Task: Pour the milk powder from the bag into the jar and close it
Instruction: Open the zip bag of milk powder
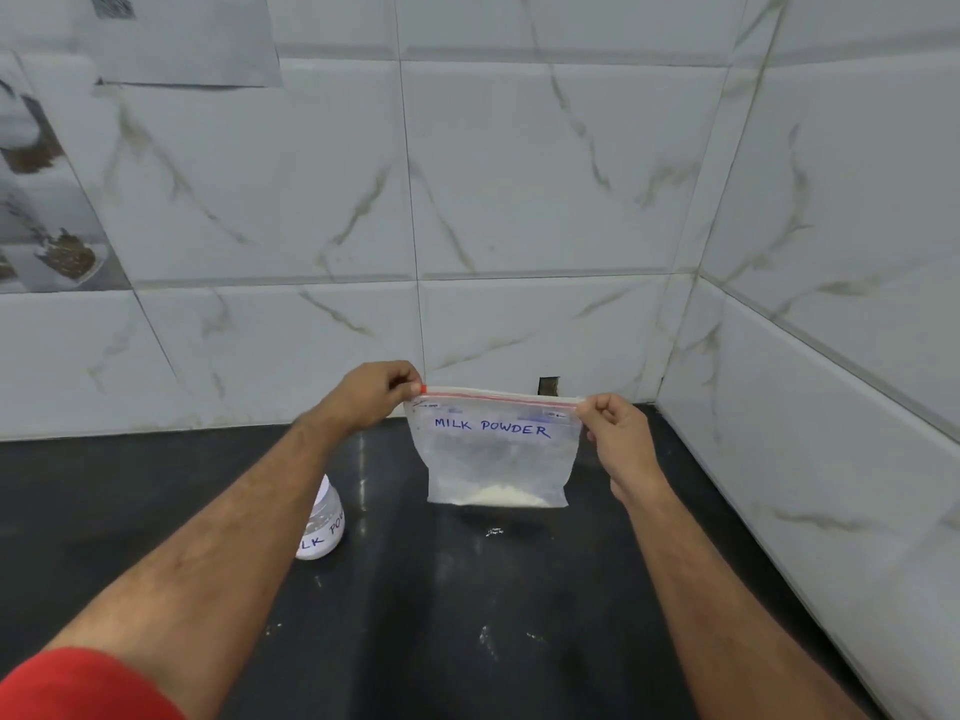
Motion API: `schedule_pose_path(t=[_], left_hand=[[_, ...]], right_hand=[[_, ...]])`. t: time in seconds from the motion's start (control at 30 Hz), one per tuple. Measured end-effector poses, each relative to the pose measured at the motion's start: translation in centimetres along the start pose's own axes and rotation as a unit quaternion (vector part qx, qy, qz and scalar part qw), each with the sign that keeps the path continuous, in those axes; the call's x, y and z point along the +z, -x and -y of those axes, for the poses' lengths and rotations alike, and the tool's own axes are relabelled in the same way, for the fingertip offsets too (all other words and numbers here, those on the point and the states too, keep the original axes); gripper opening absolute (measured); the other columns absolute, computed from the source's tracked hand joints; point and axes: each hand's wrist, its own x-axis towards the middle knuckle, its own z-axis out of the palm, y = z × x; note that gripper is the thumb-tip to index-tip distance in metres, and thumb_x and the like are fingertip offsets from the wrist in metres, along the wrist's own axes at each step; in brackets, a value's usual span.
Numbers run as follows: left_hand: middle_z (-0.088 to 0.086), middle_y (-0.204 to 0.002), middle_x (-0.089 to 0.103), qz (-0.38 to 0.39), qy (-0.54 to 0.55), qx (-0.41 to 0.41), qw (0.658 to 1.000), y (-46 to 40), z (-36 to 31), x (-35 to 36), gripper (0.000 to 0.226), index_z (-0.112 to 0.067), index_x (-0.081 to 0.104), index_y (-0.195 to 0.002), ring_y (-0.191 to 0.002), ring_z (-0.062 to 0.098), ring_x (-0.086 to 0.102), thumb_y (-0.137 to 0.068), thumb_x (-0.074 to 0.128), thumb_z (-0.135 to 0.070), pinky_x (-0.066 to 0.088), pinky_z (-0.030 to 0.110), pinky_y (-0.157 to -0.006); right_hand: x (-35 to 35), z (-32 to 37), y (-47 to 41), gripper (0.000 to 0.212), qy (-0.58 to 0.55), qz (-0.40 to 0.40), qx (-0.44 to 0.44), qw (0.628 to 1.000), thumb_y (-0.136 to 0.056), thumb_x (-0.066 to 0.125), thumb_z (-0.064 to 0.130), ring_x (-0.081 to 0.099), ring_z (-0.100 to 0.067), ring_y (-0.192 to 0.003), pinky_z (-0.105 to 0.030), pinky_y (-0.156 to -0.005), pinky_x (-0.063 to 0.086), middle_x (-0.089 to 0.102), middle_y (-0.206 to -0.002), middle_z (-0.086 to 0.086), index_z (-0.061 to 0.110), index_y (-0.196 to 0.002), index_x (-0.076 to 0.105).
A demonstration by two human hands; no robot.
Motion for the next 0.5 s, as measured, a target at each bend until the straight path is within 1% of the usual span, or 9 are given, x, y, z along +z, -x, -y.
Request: schedule_pose_path(t=[0.07,0.13,0.17,0.23,0.27,0.33,0.37,0.43,0.5], left_hand=[[-0.001,-0.087,0.070,-0.034,-0.013,0.010,0.999,0.3,-0.1,0.1,0.013,-0.025,0.064,-0.086,-0.085,0.021,0.060,-0.098,0.057,-0.026,0.046,0.037,-0.080],[-0.007,-0.089,0.068,-0.069,-0.036,0.022,0.997,0.6,-0.3,0.4,0.013,-0.028,0.063,-0.086,-0.087,0.018,0.060,-0.098,0.057,-0.026,0.045,0.036,-0.082],[-0.008,-0.089,0.067,-0.084,-0.046,0.024,0.995,0.8,-0.3,0.6,0.013,-0.028,0.065,-0.088,-0.087,0.017,0.059,-0.098,0.056,-0.027,0.045,0.037,-0.083],[-0.007,-0.091,0.061,-0.108,-0.050,0.018,0.993,1.2,-0.2,1.2,0.013,-0.024,0.068,-0.094,-0.085,0.016,0.057,-0.098,0.056,-0.028,0.045,0.037,-0.083],[-0.005,-0.094,0.059,-0.115,-0.042,0.011,0.992,1.4,-0.2,1.6,0.014,-0.022,0.069,-0.097,-0.085,0.016,0.056,-0.098,0.056,-0.029,0.045,0.035,-0.081],[-0.002,-0.097,0.055,-0.120,-0.021,-0.004,0.993,1.9,-0.3,2.5,0.016,-0.019,0.069,-0.101,-0.086,0.017,0.056,-0.099,0.056,-0.028,0.042,0.030,-0.078],[-0.002,-0.096,0.054,-0.122,-0.014,-0.008,0.992,2.1,-0.5,3.0,0.017,-0.018,0.069,-0.102,-0.085,0.017,0.055,-0.099,0.056,-0.028,0.040,0.029,-0.076],[-0.005,-0.090,0.051,-0.131,-0.003,-0.013,0.991,2.3,-0.8,3.9,0.017,-0.017,0.068,-0.101,-0.081,0.016,0.054,-0.100,0.054,-0.028,0.037,0.027,-0.072],[-0.009,-0.086,0.047,-0.145,0.011,-0.014,0.989,2.4,-1.1,4.3,0.017,-0.017,0.067,-0.100,-0.076,0.013,0.051,-0.100,0.055,-0.029,0.035,0.025,-0.071]], right_hand=[[-0.2,-0.2,-0.1,0.021,0.011,0.013,-0.022,1.000,-0.097,0.060,0.005,0.055,0.005,-0.055,-0.012,-0.057,0.045,0.062,-0.071,0.002,0.013,-0.077,0.062],[-0.2,-0.6,-0.1,0.021,0.014,0.025,-0.032,0.999,-0.097,0.061,0.006,0.053,0.006,-0.054,-0.016,-0.062,0.044,0.061,-0.069,0.003,0.013,-0.077,0.062],[-0.3,-0.8,0.0,0.021,0.016,0.030,-0.031,0.999,-0.097,0.061,0.007,0.053,0.006,-0.055,-0.016,-0.063,0.045,0.062,-0.070,0.003,0.013,-0.077,0.062],[-0.4,-0.8,0.0,0.019,0.020,0.056,-0.026,0.998,-0.097,0.062,0.007,0.055,0.002,-0.062,-0.017,-0.065,0.047,0.064,-0.073,0.003,0.014,-0.079,0.063],[-0.4,-0.6,0.0,0.016,0.015,0.077,-0.018,0.997,-0.095,0.063,0.007,0.057,-0.004,-0.067,-0.022,-0.068,0.047,0.065,-0.075,0.002,0.014,-0.081,0.064],[-0.2,0.0,-0.1,0.007,0.008,0.120,-0.004,0.993,-0.092,0.066,0.008,0.061,-0.012,-0.075,-0.029,-0.074,0.048,0.070,-0.082,-0.002,0.015,-0.091,0.067],[0.0,0.3,-0.2,0.008,0.017,0.139,-0.005,0.990,-0.091,0.068,0.011,0.064,-0.013,-0.078,-0.029,-0.077,0.049,0.072,-0.087,-0.003,0.015,-0.098,0.068],[0.9,1.3,-0.2,0.018,0.076,0.177,-0.020,0.981,-0.090,0.072,0.024,0.067,-0.009,-0.081,-0.026,-0.080,0.050,0.075,-0.091,-0.002,0.018,-0.106,0.068],[2.0,2.2,0.0,0.017,0.167,0.209,-0.049,0.962,-0.089,0.072,0.032,0.067,-0.008,-0.080,-0.023,-0.076,0.050,0.074,-0.088,0.001,0.020,-0.101,0.071]])
